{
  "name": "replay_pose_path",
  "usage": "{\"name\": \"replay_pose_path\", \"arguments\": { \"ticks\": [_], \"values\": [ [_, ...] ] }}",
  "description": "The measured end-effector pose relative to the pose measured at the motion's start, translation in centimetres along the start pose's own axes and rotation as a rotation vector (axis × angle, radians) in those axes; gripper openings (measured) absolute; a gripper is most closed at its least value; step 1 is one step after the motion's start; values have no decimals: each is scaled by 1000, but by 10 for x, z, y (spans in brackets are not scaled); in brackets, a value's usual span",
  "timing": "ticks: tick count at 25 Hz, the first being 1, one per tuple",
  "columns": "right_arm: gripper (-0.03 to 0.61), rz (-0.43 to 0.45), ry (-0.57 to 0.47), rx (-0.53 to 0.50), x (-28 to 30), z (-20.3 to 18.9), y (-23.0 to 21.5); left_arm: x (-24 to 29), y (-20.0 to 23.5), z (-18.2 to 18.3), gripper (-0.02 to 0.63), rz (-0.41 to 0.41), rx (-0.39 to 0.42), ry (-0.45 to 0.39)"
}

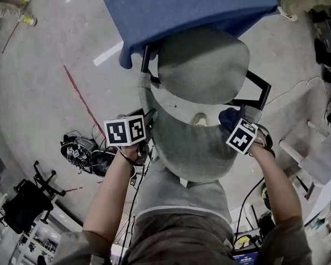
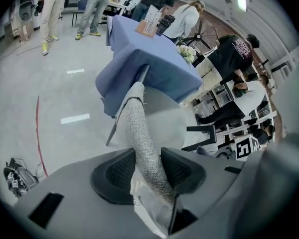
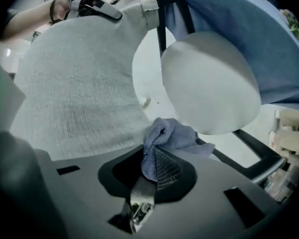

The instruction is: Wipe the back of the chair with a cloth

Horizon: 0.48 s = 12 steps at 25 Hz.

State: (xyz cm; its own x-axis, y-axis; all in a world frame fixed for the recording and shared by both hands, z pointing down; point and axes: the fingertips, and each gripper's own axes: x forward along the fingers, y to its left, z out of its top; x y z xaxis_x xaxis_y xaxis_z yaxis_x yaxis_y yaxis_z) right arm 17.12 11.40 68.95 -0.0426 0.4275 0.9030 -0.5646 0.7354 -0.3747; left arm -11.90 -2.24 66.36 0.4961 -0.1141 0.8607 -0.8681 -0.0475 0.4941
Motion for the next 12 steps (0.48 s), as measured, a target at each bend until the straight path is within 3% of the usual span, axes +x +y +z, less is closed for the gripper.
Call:
{"name": "replay_pose_path", "arguments": {
  "ticks": [6,9,12],
  "values": [
    [67,247,-235,21,-9,97,84,1,0,1,181,-2,-9,-21],
    [67,316,-359,16,-29,149,112,2,0,1,179,3,-6,-22],
    [67,313,-455,-4,-48,196,122,2,1,0,179,8,1,-18]
  ]
}}
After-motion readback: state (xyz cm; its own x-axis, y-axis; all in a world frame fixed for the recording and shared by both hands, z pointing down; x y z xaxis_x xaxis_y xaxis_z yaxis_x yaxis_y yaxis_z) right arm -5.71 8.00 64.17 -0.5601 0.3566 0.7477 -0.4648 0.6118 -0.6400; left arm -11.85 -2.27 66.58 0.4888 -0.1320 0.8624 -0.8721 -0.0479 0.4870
